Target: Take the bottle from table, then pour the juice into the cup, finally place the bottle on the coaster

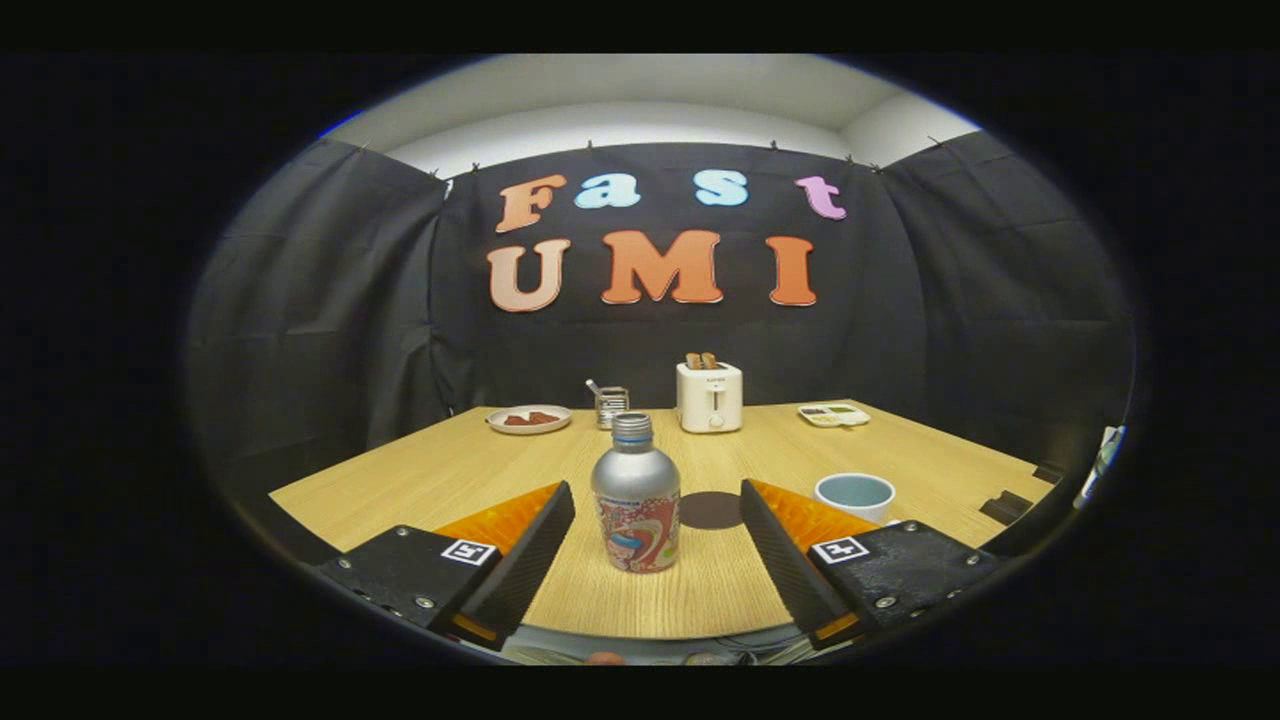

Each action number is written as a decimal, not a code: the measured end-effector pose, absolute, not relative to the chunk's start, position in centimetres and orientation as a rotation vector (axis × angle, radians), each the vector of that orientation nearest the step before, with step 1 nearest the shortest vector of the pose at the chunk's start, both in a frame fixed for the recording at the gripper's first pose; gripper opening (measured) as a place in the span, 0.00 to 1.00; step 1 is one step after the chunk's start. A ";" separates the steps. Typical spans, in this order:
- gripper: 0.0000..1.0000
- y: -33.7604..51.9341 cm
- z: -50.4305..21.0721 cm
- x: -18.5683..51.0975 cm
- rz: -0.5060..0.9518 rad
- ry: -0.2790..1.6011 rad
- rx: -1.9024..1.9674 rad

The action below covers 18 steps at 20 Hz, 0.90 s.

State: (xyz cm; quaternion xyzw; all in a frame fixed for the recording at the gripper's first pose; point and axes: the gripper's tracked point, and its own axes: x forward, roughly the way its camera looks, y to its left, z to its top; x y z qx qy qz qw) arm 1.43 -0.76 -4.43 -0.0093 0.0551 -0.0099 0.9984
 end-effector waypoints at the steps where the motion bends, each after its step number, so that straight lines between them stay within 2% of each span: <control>1: 0.99 -0.7 -4.8 1.6 -0.019 0.119 -0.023; 18: 0.99 0.4 -12.7 6.8 0.018 0.289 0.015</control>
